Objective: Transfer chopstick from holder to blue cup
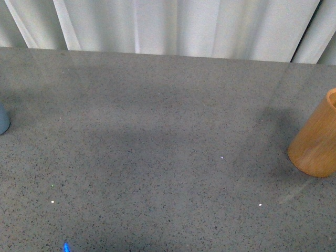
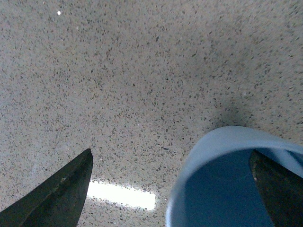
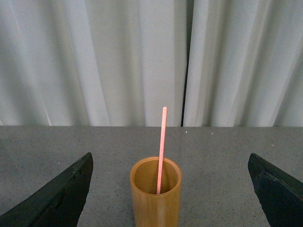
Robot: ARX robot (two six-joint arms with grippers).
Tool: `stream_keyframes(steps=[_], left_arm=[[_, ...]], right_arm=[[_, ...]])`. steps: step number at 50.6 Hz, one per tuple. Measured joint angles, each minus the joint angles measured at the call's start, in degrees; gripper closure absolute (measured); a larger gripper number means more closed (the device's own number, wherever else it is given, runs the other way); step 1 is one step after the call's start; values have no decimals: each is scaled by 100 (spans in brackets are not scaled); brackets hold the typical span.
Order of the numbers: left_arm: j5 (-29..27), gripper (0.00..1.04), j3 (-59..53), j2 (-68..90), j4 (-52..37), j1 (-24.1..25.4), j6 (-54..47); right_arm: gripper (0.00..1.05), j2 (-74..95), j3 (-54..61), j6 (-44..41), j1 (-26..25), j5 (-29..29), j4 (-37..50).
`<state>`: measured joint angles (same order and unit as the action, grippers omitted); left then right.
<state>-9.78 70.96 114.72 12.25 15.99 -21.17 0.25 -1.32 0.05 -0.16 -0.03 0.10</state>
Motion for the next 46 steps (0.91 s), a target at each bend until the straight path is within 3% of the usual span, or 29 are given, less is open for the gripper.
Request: stream_keyframes(steps=[6,13,31,46], left_arm=[[-66,10,-2,118,-24,2,-125],[-17,30,-31,116,39,-2,-302],[356,102,-79,-313,706,-411,-566],[839,101,-127,-1005,1244,-1401,-278]], right_arm=[[10,0,0,0,0,0,0],[10,0,0,0,0,0,0],[10,0,0,0,0,0,0],[10,0,0,0,0,0,0]])
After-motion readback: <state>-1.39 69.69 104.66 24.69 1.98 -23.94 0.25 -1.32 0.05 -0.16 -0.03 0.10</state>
